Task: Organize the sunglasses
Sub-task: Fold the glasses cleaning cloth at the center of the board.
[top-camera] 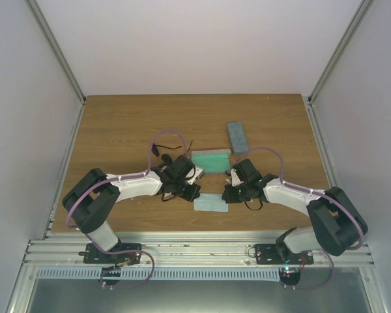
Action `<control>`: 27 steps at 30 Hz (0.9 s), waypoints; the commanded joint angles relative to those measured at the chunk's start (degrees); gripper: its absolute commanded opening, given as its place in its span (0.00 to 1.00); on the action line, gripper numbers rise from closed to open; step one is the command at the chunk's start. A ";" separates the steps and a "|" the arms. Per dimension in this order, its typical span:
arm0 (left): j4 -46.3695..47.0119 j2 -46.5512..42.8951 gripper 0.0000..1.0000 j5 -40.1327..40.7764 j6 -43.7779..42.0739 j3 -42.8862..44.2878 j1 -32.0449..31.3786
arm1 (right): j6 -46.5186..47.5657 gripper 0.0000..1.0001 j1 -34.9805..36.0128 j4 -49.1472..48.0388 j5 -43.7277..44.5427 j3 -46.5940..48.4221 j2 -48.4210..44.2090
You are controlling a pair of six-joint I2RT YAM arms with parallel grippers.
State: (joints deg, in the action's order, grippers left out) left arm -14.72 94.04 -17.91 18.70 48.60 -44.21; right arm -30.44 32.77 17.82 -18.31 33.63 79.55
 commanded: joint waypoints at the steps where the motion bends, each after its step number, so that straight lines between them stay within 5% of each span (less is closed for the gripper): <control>1: 0.52 0.72 0.08 -3.96 -0.23 0.65 0.35 | 0.72 0.05 -0.38 -0.89 -1.63 -0.99 0.32; 6: 2.55 1.13 0.36 -12.25 -1.09 -0.85 0.35 | 1.14 0.27 -0.32 -2.26 -8.13 -2.45 -2.07; 14: 1.92 -1.63 0.44 -15.42 -1.95 -2.90 0.35 | -1.51 0.36 -0.04 -0.66 -11.39 -5.45 -7.20; 21: 4.34 -4.11 0.40 -15.91 0.40 -3.74 0.35 | -3.51 0.36 -0.03 1.95 -7.33 -4.60 -11.58; 27: 13.67 -1.97 0.15 -11.50 9.77 -3.60 -0.02 | -5.43 0.24 3.51 0.36 -1.34 -0.75 -7.48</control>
State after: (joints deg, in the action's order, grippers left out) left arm -10.37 91.44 -32.08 21.91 45.23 -44.14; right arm -34.04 33.93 19.07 -24.12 30.04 69.93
